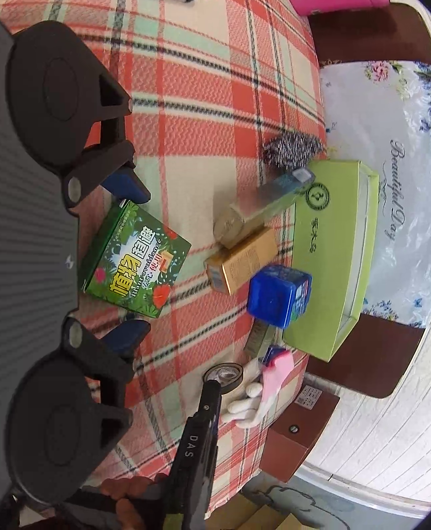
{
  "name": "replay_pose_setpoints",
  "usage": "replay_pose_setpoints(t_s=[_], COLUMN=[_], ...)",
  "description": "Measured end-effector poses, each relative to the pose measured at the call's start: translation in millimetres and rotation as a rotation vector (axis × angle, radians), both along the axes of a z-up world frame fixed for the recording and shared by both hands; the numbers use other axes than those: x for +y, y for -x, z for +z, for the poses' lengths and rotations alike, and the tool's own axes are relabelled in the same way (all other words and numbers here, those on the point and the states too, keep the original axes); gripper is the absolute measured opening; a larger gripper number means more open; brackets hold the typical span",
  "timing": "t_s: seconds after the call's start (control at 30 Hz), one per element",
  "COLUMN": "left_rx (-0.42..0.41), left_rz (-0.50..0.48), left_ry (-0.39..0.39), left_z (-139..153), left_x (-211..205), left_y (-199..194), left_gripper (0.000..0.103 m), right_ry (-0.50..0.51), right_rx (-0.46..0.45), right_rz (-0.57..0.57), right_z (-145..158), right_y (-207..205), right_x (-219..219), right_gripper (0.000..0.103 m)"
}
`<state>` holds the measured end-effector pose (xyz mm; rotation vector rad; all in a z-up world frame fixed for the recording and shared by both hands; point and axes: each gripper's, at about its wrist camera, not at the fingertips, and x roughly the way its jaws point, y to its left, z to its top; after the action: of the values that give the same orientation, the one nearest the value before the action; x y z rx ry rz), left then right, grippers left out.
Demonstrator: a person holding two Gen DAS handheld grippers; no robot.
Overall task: Organize objects
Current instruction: 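Grasp the green printed card box with the left tool while the right tool grasps the black tape roll, then carry the card box and tape roll into the lime-green box and release both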
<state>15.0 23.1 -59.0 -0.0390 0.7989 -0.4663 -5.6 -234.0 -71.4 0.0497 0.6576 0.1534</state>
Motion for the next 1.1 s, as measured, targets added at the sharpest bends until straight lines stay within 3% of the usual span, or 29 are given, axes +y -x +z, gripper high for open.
replay_pose_setpoints(t_s=[0.17, 0.33, 0.4, 0.57, 0.67, 0.87, 0.93, 0.97, 1.0, 1.03, 1.1], left_rx=[0.0, -0.015, -0.007, -0.013, -0.029, -0.031, -0.034, -0.038, -0.046, -0.047, -0.045], left_rz=[-0.063, -0.091, -0.085, -0.075, -0.077, -0.08, -0.076, -0.079, -0.082, -0.087, -0.087], left_ry=[-0.017, -0.043, -0.027, -0.031, -0.047, -0.043, -0.044, -0.049, -0.057, -0.06, -0.054], left_z=[0, -2, -2, -2, -3, -4, -5, -5, -5, -5, -4], left_x=[-23, -27, -26, -31, -37, -39, -40, -41, -42, -42, -41], left_y=[5, 5, 3, 0, -1, -4, -5, -5, -5, -5, -6], left_gripper=[0.081, 0.082, 0.068, 0.069, 0.072, 0.071, 0.071, 0.071, 0.067, 0.067, 0.066], right_ry=[-0.016, -0.011, -0.01, 0.007, 0.032, 0.098, 0.103, 0.101, 0.095, 0.083, 0.08], right_rx=[0.006, 0.003, 0.004, 0.0, -0.017, -0.037, -0.026, -0.011, 0.001, 0.011, 0.015], right_rz=[-0.06, -0.057, -0.051, -0.025, -0.008, 0.036, 0.05, 0.059, 0.073, 0.087, 0.095], right_z=[-1, -3, -3, -2, 0, -1, -4, -6, -7, -8, -9], right_y=[5, 9, 9, 8, 3, -10, -13, -14, -14, -13, -10], right_x=[-16, -16, -14, -7, -2, 9, 11, 12, 13, 14, 16], right_gripper=[0.019, 0.028, 0.028, 0.028, 0.041, 0.049, 0.049, 0.041, 0.026, 0.021, 0.02])
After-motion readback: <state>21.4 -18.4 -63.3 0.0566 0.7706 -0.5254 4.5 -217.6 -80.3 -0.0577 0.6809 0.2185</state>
